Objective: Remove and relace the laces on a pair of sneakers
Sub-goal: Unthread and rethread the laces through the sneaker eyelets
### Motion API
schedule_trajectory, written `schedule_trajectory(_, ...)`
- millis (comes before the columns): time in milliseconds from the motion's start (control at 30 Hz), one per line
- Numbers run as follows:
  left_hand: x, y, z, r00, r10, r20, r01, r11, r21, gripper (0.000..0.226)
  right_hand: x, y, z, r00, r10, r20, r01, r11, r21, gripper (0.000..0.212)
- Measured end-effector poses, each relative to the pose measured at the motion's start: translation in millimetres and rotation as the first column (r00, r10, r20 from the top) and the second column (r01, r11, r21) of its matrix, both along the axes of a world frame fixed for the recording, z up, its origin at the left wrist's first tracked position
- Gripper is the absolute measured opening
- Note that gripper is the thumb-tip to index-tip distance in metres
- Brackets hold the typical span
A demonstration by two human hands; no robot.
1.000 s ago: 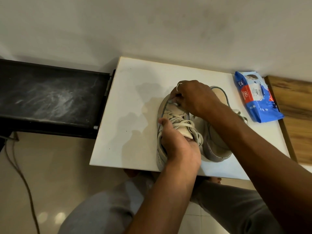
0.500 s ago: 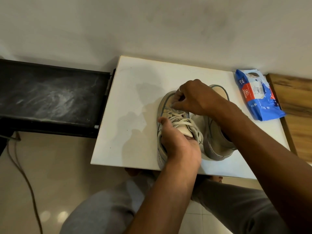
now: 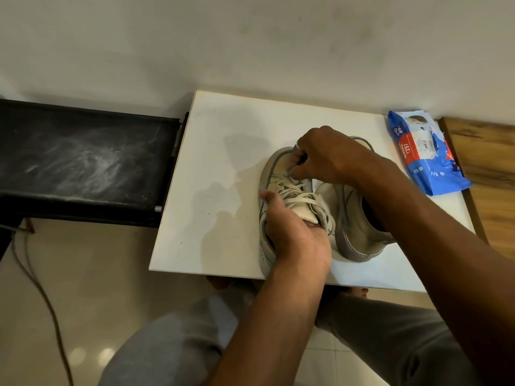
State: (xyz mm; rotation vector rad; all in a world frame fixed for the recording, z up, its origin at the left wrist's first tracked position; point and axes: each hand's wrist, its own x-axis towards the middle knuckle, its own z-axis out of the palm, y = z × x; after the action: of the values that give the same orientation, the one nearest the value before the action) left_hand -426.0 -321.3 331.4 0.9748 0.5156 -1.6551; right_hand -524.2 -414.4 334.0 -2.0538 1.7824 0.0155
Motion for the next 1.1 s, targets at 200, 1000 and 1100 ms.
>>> schedule_trajectory(200, 1.0, -0.5, 0.6, 1.000, 0.010, 0.000, -0.010, 1.000, -0.005, 0.037, 0.8, 2.4, -4.7, 0.997, -0.070, -0.022, 0.067, 0.991, -0.114, 0.007)
schedule_trajectory(1000, 1.1, 0.9, 1.6, 1.000, 0.016, -0.002, -0.016, 1.000, -0.007, 0.041, -10.5, 0.0, 7.4, 0.989, -0.137, -0.062, 0.138, 0.990, 0.010, 0.005)
schedule_trajectory(1100, 1.5, -1.0, -1.0, 1.000, 0.016, -0.003, -0.016, 1.000, -0.023, 0.042, -14.3, -1.6, 7.0, 0.982, -0.191, 0.001, 0.190, 0.978, -0.089, 0.006)
